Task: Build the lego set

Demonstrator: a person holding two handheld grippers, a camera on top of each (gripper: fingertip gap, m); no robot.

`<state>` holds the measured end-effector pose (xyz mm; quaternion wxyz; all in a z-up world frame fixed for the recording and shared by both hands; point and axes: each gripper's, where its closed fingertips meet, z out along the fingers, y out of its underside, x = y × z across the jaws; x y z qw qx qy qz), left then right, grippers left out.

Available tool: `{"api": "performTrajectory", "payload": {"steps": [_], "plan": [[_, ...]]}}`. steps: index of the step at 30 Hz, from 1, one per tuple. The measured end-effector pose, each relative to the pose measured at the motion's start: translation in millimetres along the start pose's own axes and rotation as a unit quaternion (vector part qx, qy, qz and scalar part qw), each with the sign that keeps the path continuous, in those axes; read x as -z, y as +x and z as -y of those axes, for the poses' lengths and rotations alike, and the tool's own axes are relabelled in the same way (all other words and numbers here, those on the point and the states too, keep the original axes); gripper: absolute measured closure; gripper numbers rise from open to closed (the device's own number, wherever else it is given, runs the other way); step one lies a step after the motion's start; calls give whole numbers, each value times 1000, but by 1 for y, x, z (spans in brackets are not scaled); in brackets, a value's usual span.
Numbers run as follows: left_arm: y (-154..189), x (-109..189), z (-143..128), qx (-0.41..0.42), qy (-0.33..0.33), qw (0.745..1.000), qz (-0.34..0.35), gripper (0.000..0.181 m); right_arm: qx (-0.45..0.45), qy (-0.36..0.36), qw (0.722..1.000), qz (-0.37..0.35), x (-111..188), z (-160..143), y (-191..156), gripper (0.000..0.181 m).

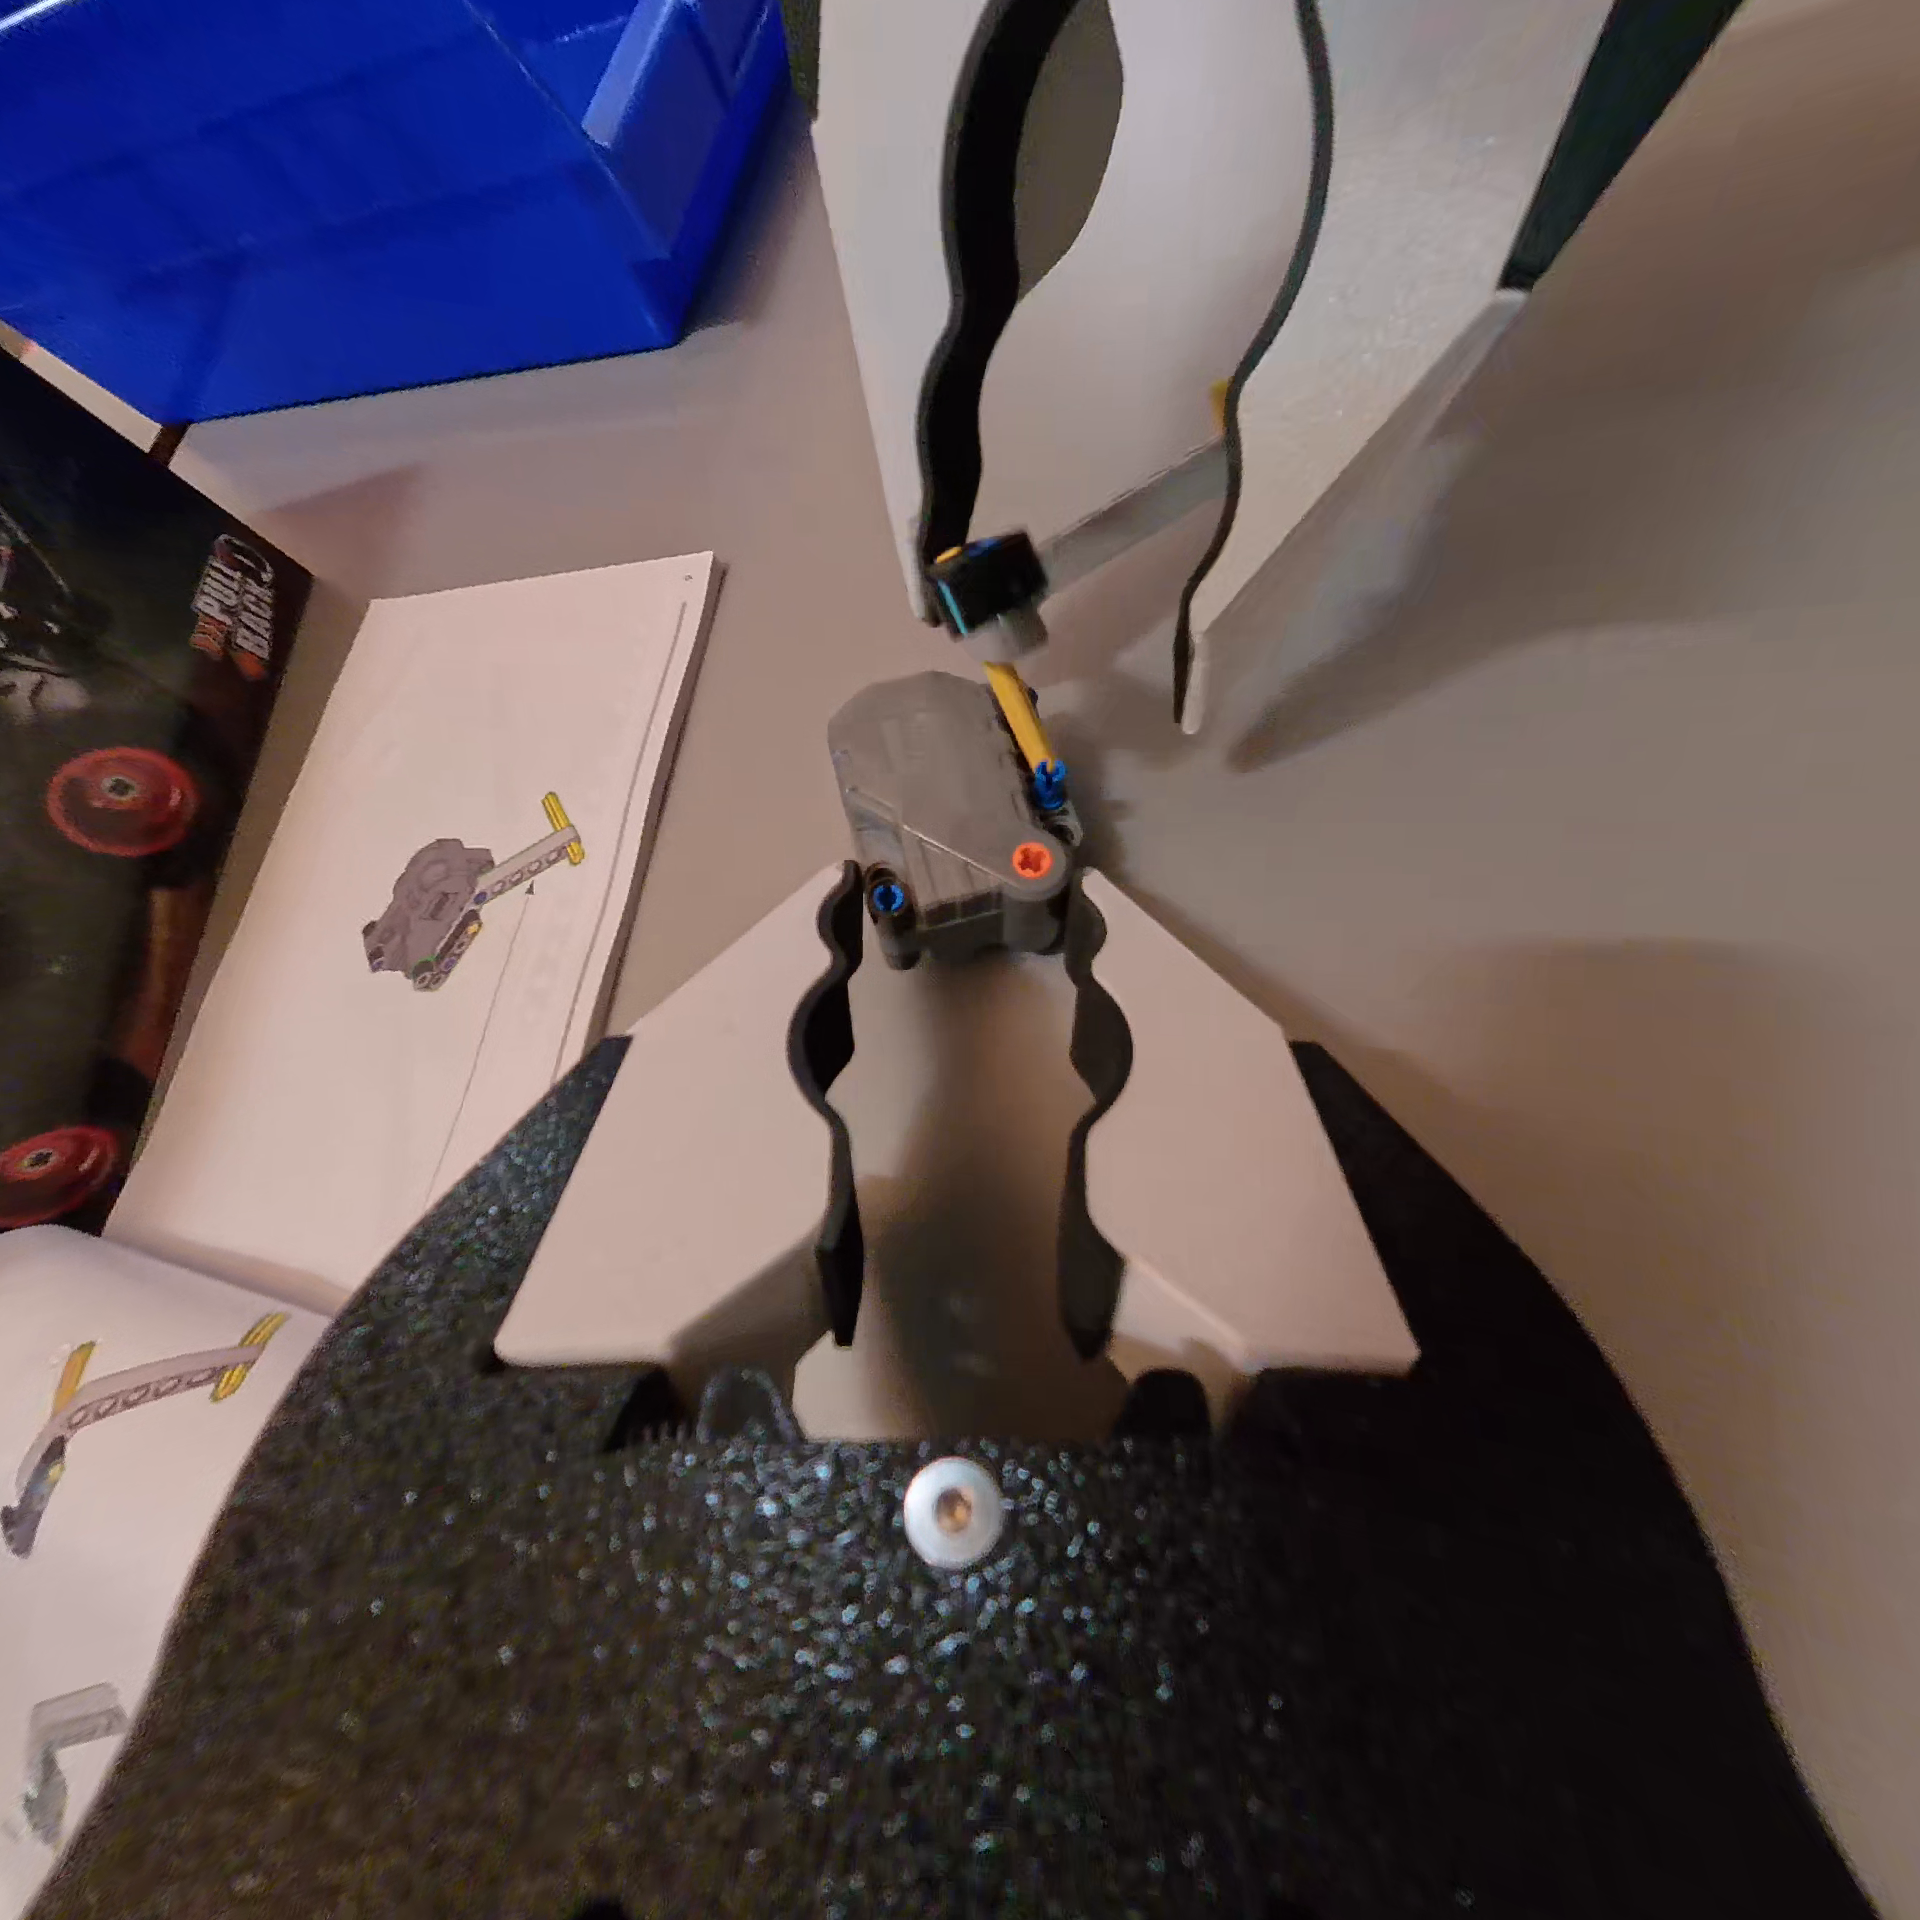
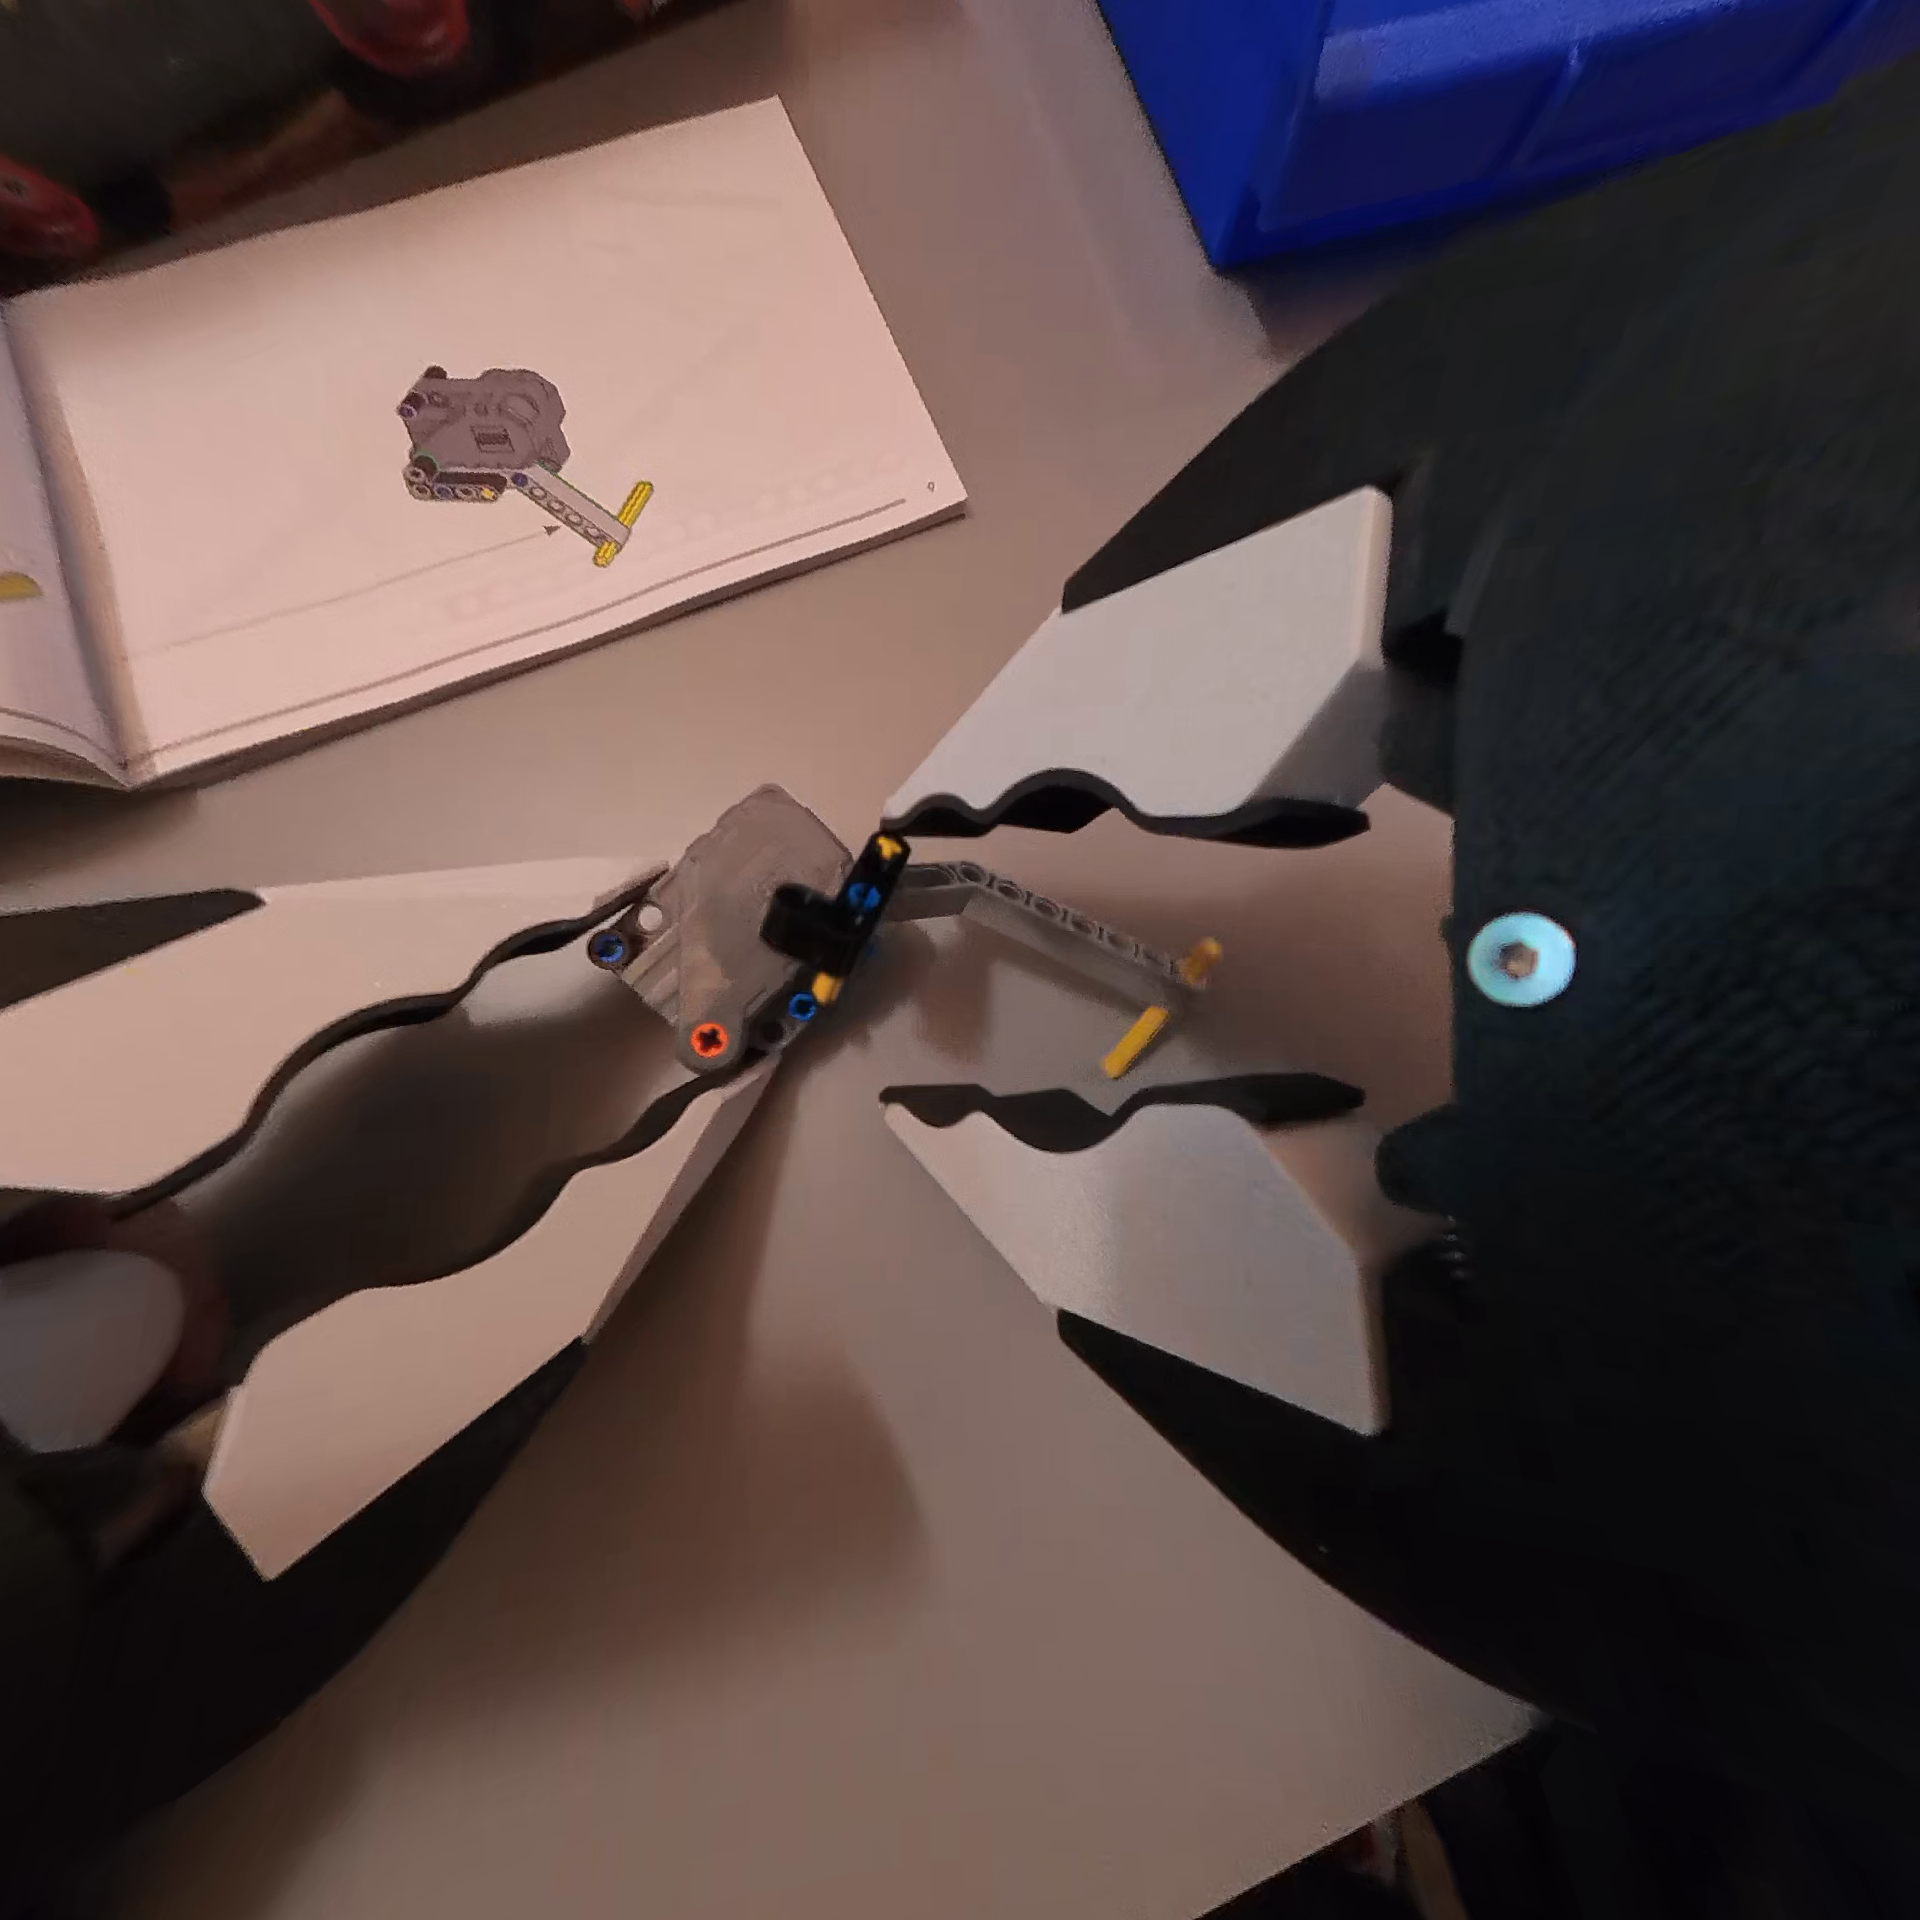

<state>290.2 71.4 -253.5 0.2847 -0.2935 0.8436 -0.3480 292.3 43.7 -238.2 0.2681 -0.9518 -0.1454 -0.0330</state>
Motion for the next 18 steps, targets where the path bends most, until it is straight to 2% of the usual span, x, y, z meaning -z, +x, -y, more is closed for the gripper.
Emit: {"api": "performTrajectory", "payload": {"steps": [3, 7, 10, 13, 18], "plan": [[0, 0, 0, -5, 1, 1000, 0, 146, -34, 26, 999, 15, -2, 3, 0, 127], [1, 0, -1, -10, 0, 1000, 0, 146, -60, 48, 996, 35, -6, 5, 0, 145], [1, 0, -1, -13, -2, 1000, -1, 146, -60, 40, 997, 29, -7, -2, 4, 142], [0, 1, -2, -13, -1, 1000, 3, 145, -73, 59, 995, 20, 4, -7, 11, 138], [-2, 4, -6, -4, -4, 1000, -1, 146, -93, 50, 994, 7, 18, -36, 21, 132]]}}
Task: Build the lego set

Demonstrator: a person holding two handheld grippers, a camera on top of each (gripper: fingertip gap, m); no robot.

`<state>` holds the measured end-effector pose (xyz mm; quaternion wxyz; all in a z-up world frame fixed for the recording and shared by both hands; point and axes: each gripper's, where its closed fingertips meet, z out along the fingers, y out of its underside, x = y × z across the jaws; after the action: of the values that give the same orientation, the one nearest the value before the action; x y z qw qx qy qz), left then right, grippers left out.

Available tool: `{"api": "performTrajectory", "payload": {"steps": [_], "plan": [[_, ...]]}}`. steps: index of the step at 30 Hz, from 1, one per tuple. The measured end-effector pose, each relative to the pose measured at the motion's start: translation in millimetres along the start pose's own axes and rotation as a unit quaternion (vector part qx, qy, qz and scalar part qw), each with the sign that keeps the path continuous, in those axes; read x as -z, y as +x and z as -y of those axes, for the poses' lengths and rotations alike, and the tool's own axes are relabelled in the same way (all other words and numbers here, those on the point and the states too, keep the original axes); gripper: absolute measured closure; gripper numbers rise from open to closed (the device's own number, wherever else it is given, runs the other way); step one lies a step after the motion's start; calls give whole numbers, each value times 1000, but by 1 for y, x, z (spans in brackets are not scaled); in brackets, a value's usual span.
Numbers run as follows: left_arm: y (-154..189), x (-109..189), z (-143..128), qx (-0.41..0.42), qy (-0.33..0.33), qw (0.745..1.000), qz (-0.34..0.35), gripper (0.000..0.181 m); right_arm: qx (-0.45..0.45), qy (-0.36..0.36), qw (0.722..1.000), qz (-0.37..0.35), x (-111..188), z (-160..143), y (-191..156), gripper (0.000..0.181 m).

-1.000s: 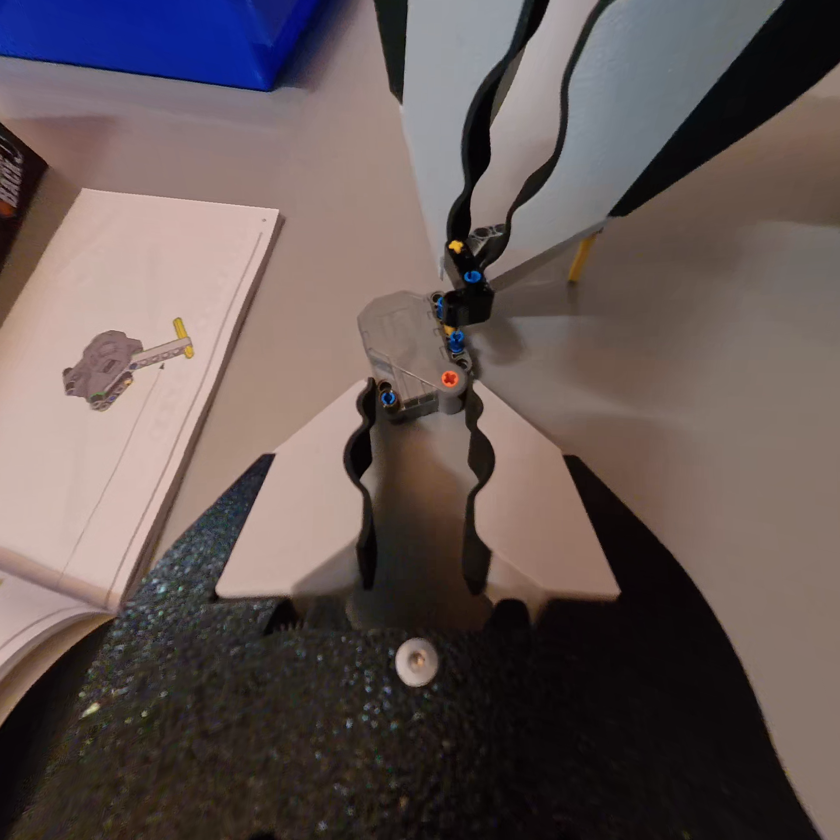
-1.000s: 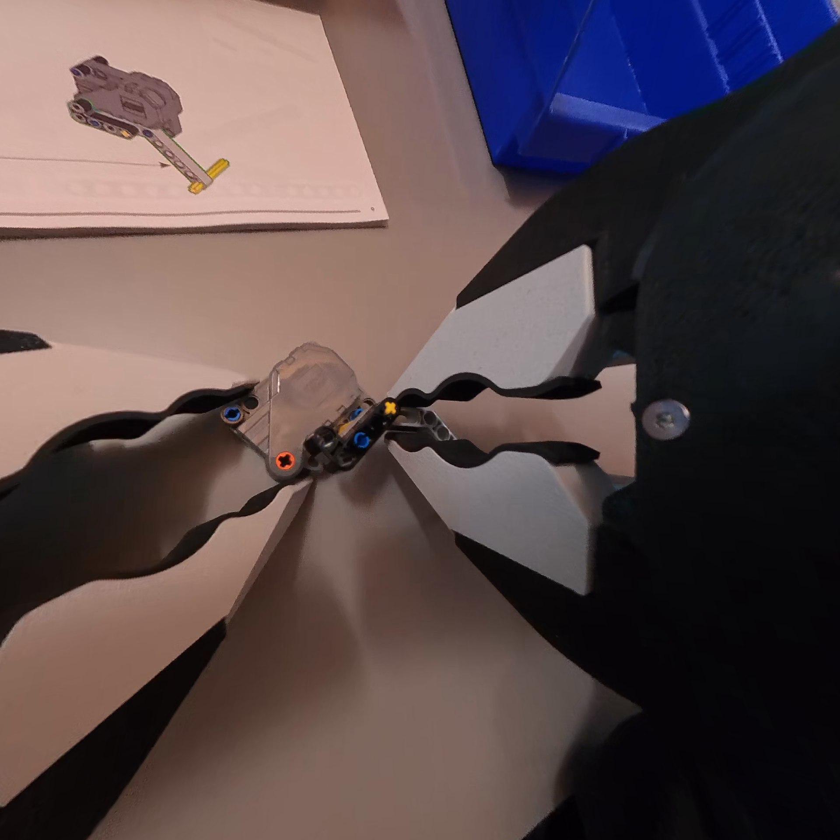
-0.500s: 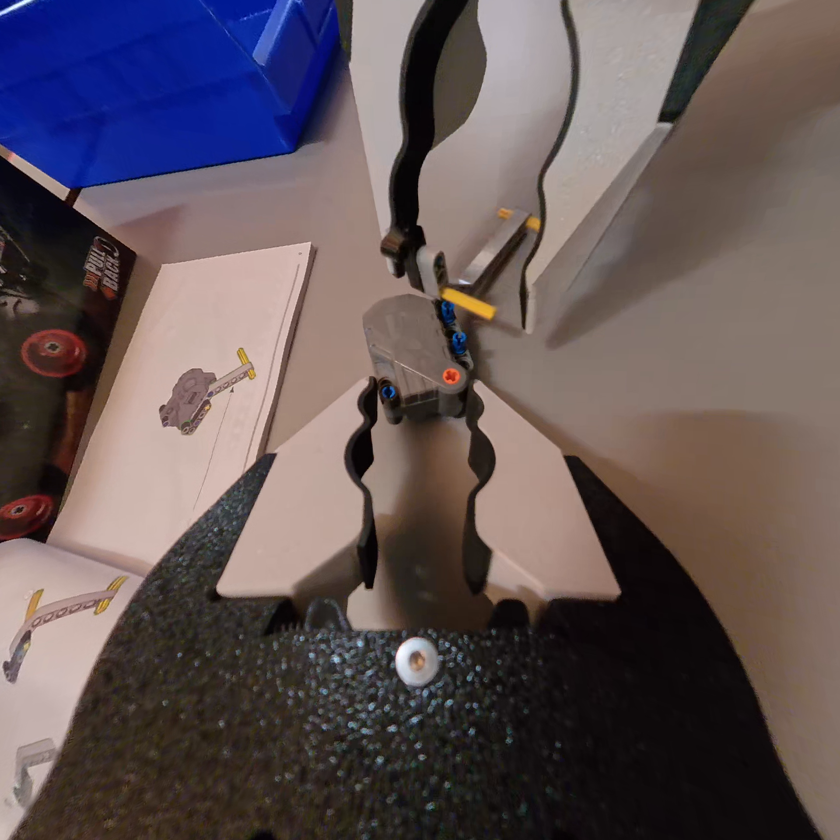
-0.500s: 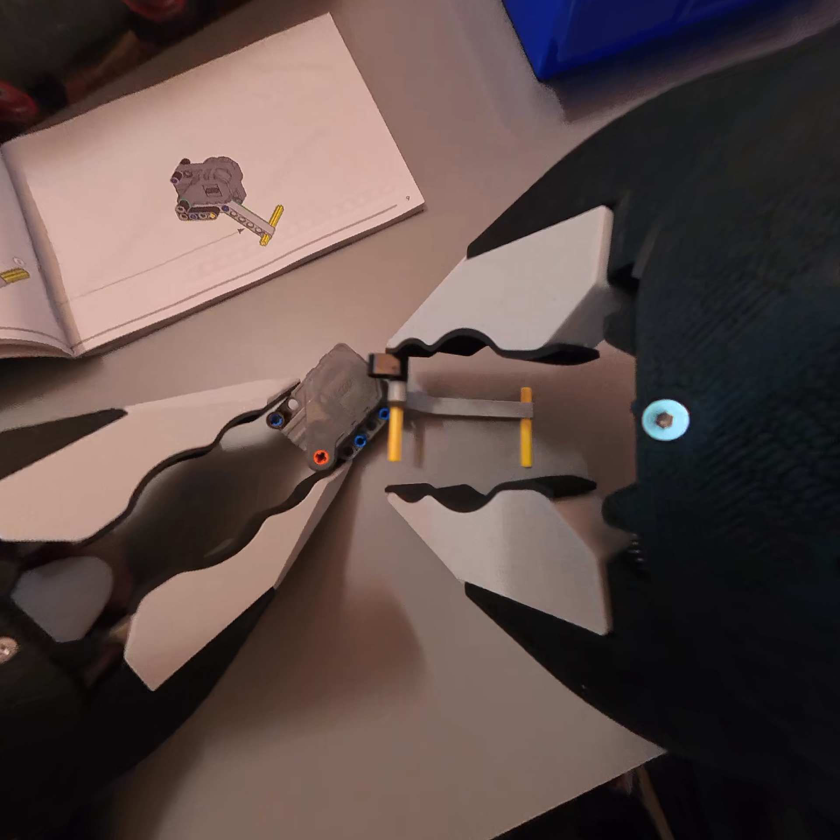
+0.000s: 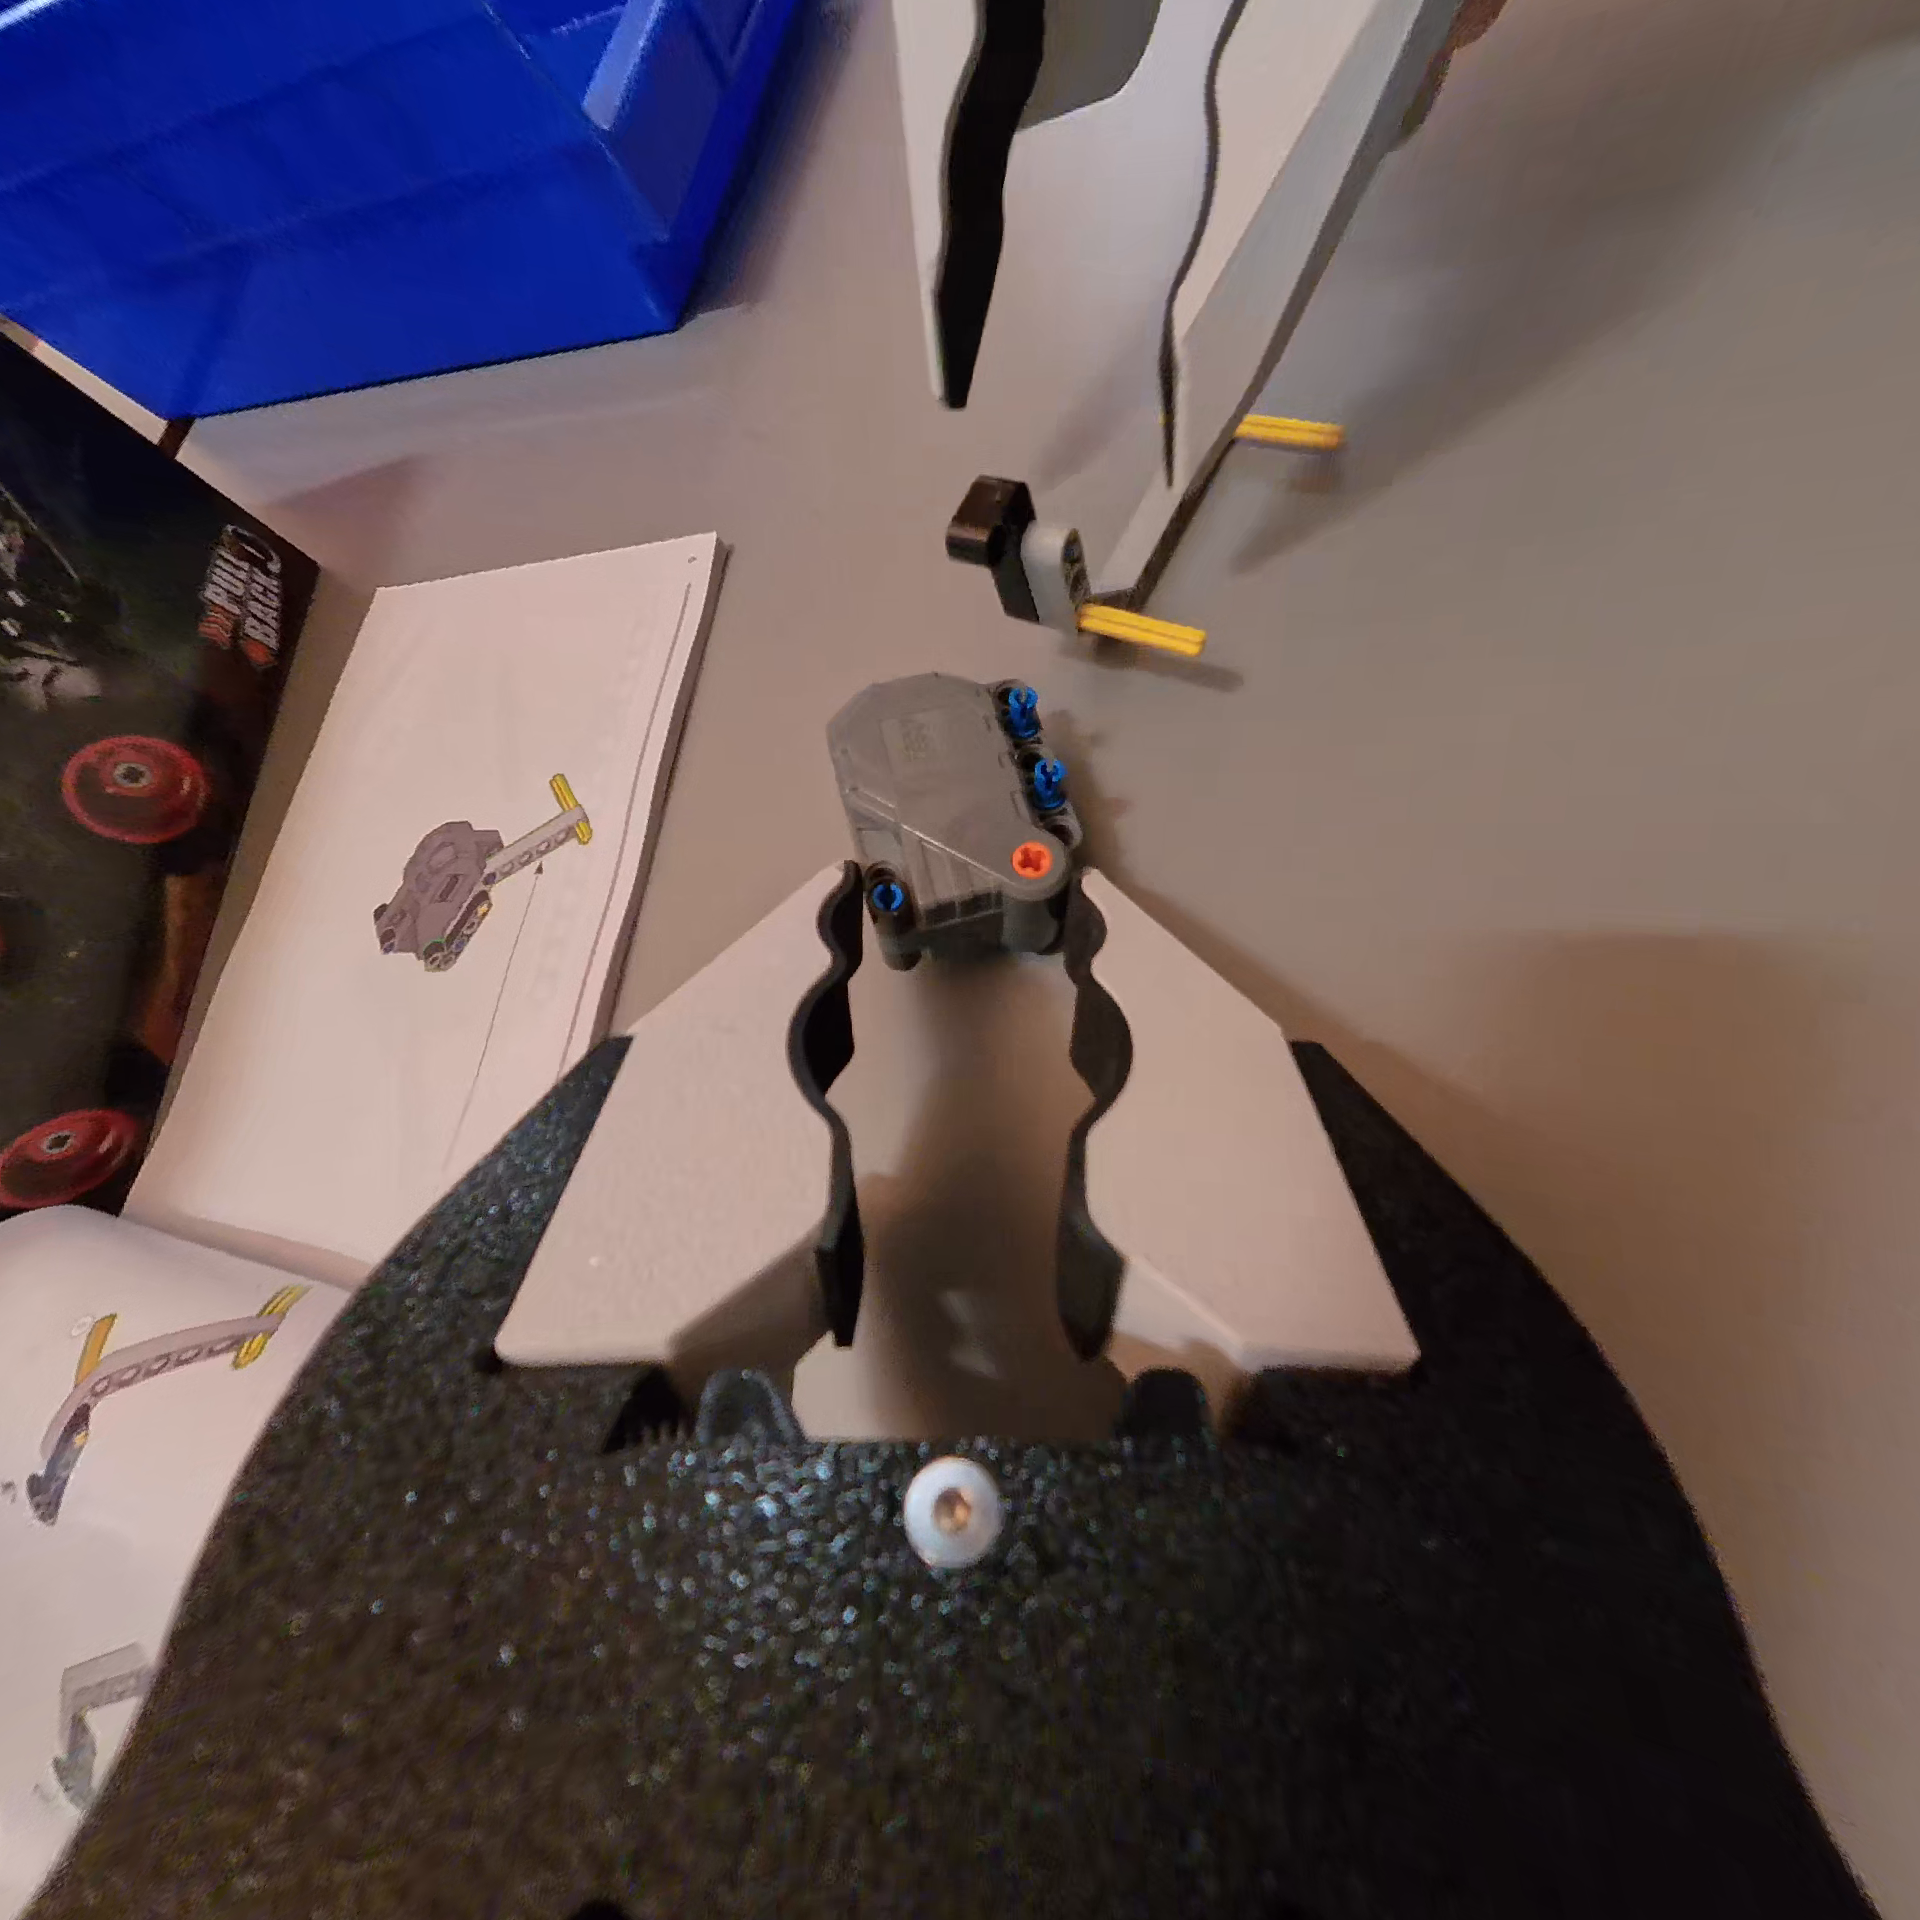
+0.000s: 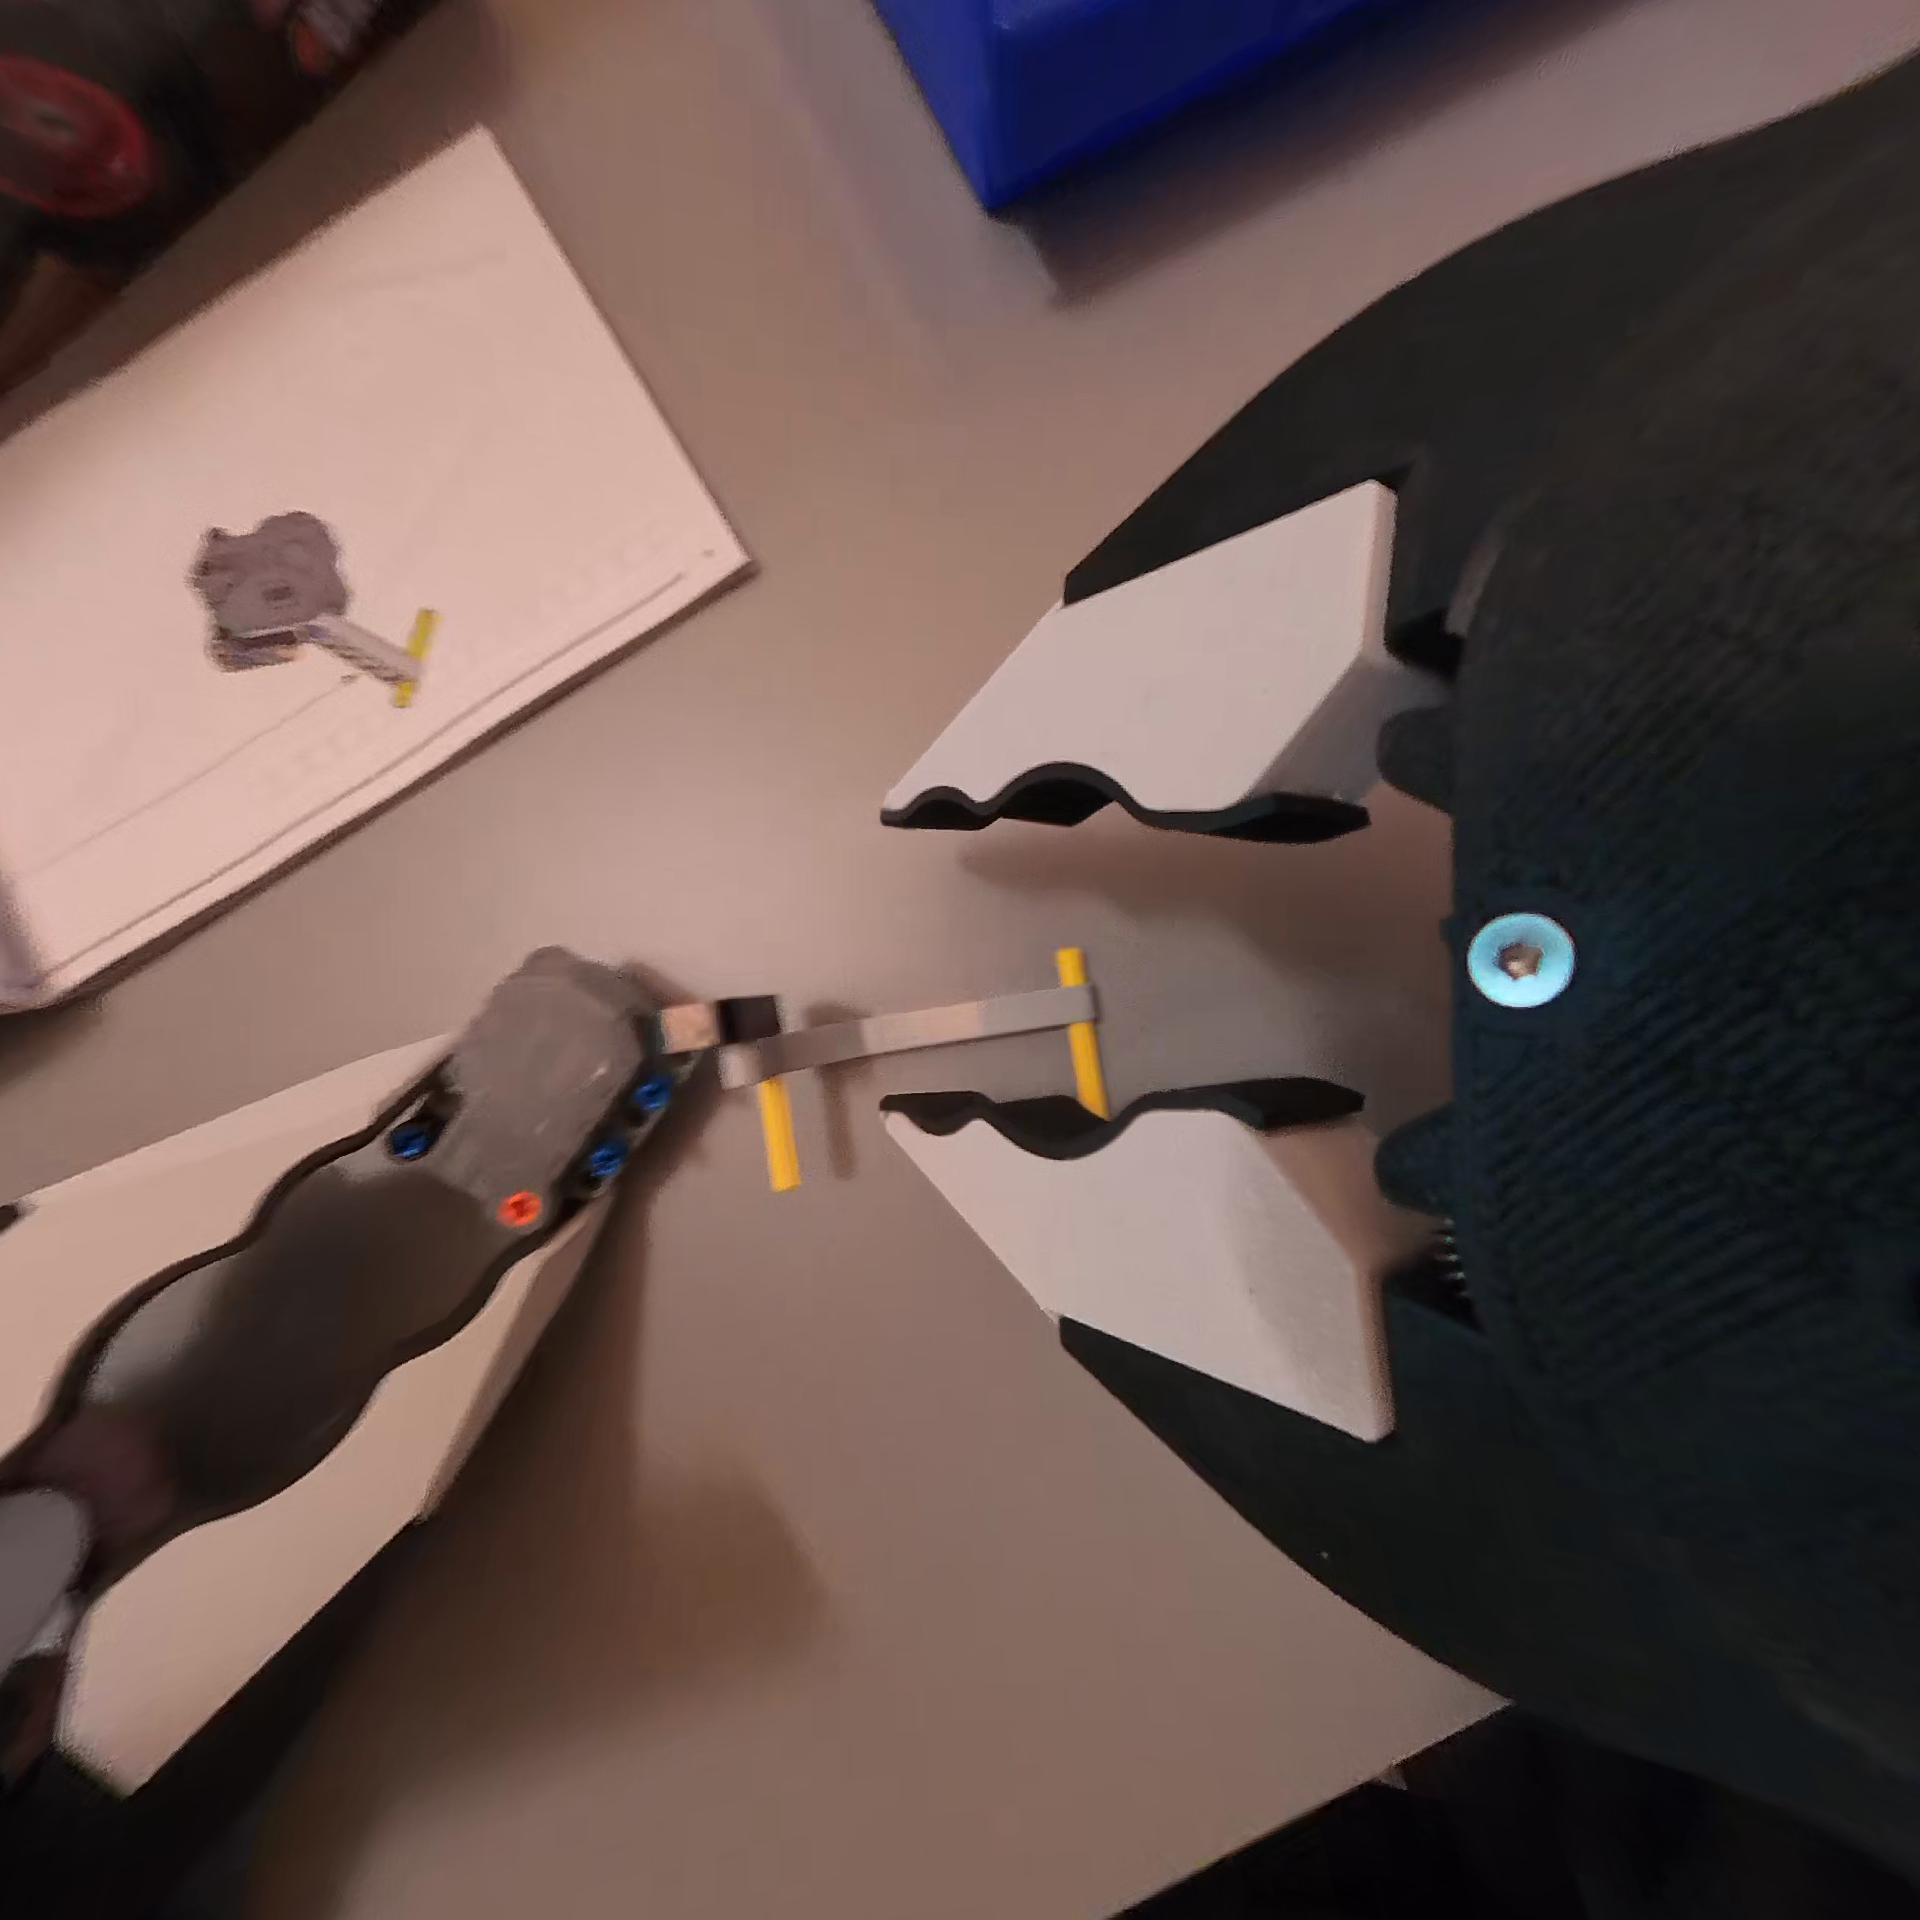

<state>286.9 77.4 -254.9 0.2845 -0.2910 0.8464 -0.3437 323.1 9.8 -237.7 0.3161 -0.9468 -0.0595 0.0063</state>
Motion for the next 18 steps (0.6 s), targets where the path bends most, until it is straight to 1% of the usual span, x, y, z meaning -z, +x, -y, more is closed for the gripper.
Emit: {"api": "performTrajectory", "payload": {"steps": [2, 4, 10, 12, 18], "plan": [[-1, 1, -3, 8, -7, 1000, -3, 146, -19, -19, 1000, 14, -4, -14, 1, 132], [0, 2, -4, 14, -8, 1000, -7, 146, -32, -25, 999, 14, -9, -18, 5, 131], [-2, 4, -8, 30, -13, 999, -10, 145, -6, -18, 999, 38, -23, -10, -4, 131], [-3, 4, -10, 31, -16, 999, -11, 145, 6, -16, 999, 46, -25, -7, -8, 135], [-3, 8, -15, 50, -19, 998, -29, 145, 30, -14, 999, 40, -27, -6, -8, 148]]}}
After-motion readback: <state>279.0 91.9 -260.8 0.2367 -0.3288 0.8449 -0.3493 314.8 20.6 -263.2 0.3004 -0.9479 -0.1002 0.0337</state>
